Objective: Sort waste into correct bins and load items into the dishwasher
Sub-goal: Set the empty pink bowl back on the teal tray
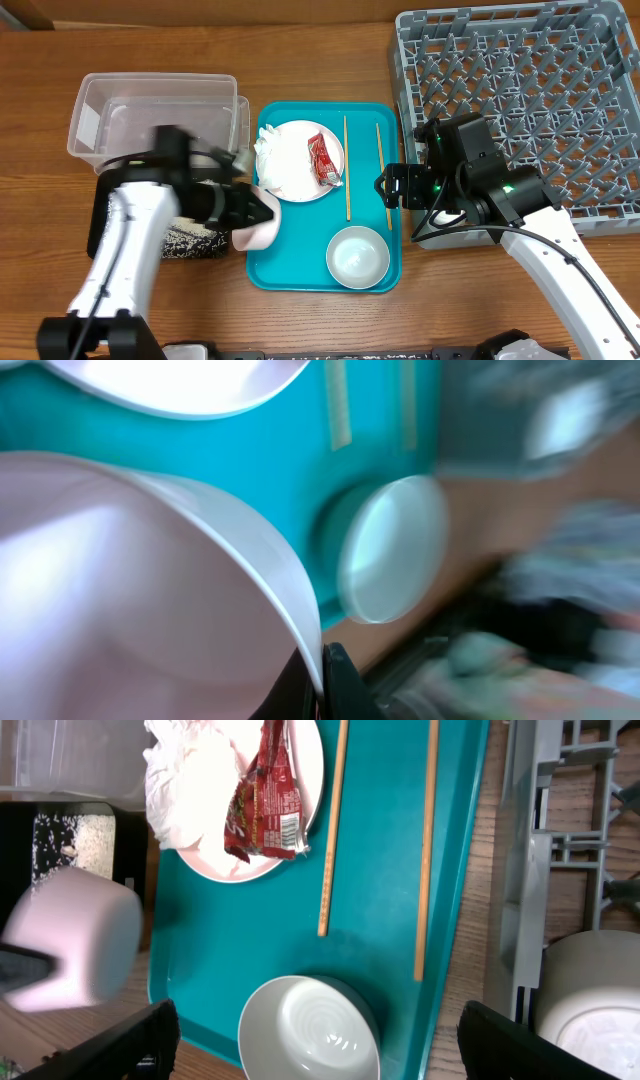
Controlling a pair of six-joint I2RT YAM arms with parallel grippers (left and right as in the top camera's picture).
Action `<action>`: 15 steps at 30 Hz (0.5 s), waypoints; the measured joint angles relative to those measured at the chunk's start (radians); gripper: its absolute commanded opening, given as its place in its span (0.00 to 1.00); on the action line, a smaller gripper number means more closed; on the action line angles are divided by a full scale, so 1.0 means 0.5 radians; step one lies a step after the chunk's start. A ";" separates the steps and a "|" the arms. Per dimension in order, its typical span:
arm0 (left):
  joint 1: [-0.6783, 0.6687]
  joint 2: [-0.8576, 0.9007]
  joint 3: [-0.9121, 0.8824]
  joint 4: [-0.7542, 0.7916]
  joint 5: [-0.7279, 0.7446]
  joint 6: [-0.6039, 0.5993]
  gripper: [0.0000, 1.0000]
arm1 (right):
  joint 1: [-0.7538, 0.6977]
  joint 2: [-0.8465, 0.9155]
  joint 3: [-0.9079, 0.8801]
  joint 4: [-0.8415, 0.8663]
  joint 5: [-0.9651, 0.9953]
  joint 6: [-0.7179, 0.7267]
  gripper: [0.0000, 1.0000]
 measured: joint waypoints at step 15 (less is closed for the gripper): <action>-1.141 0.240 -0.003 0.277 -1.097 -1.009 0.49 | 0.000 -0.001 0.000 -0.010 -0.001 0.001 0.92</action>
